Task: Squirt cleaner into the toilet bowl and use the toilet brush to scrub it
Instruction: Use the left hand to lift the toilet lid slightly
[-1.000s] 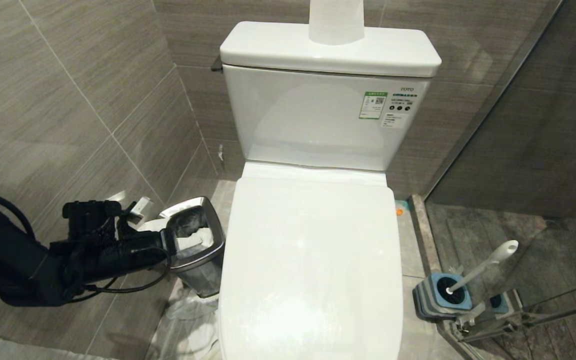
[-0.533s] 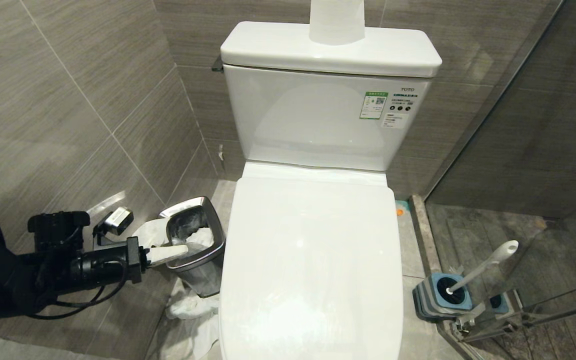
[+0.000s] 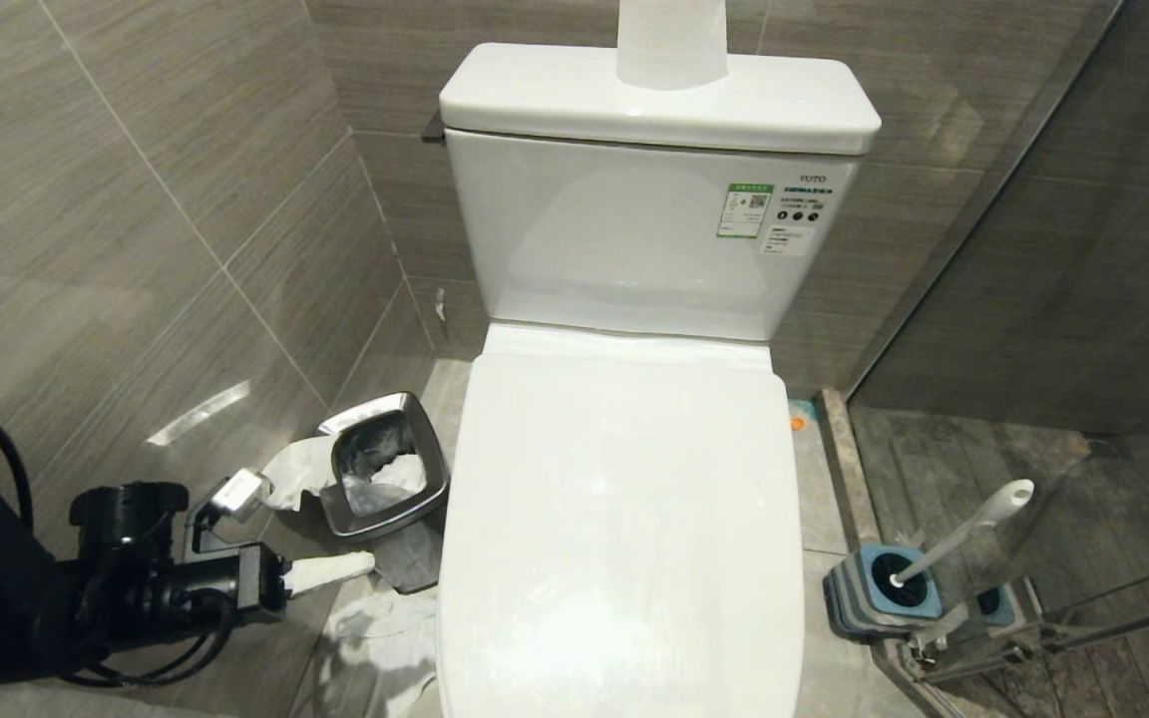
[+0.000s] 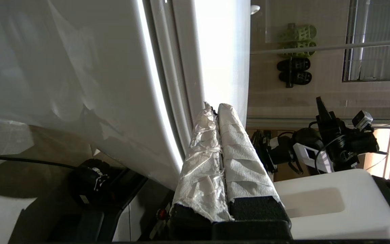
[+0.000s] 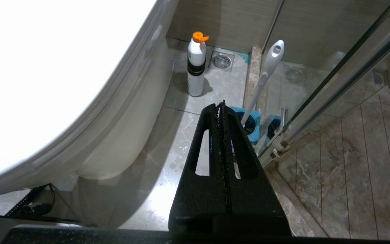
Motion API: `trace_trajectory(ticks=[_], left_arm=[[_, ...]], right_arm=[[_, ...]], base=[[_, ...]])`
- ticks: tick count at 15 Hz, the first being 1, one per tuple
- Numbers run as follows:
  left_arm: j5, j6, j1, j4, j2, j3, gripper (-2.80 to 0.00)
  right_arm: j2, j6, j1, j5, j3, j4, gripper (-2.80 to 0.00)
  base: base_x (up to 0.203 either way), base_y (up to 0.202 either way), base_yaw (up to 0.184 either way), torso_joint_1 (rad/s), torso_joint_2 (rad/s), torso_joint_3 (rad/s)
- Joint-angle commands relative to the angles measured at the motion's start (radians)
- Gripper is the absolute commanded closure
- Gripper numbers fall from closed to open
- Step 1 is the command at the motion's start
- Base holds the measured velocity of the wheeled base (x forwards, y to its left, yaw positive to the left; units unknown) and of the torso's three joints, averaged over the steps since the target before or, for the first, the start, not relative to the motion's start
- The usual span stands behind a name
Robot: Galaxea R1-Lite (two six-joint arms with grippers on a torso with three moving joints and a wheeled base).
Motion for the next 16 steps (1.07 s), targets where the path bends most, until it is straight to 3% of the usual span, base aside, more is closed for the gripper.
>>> trace_trajectory(ticks=[1,10,11,16], left_arm=[[-0.003,0.033,-0.007,-0.002,0.035,0.002,0.00],[-0.006,0.050,-0.005,-0.004,0.029,0.042,0.00],[-0.006,0.045,-0.002,-0.004,0.029,0.043,-2.80],[-0.011,0.056,0.001,-0.006,0.029,0.084,-2.80]], right_arm=[[0.000,0.000,0.002,0.000,0.000,0.000,0.00],[0.000,0.000,0.000,0.000,0.000,0.000,0.00],[0.000,0.000,0.000,0.000,0.000,0.000,0.00],[0.000,0.000,0.000,0.000,0.000,0.000,0.00]], base=[[0.000,0.000,0.000,0.000,0.00,0.000],[0.000,0.000,0.000,0.000,0.00,0.000],[0.000,0.000,0.000,0.000,0.00,0.000],[0.000,0.000,0.000,0.000,0.00,0.000]])
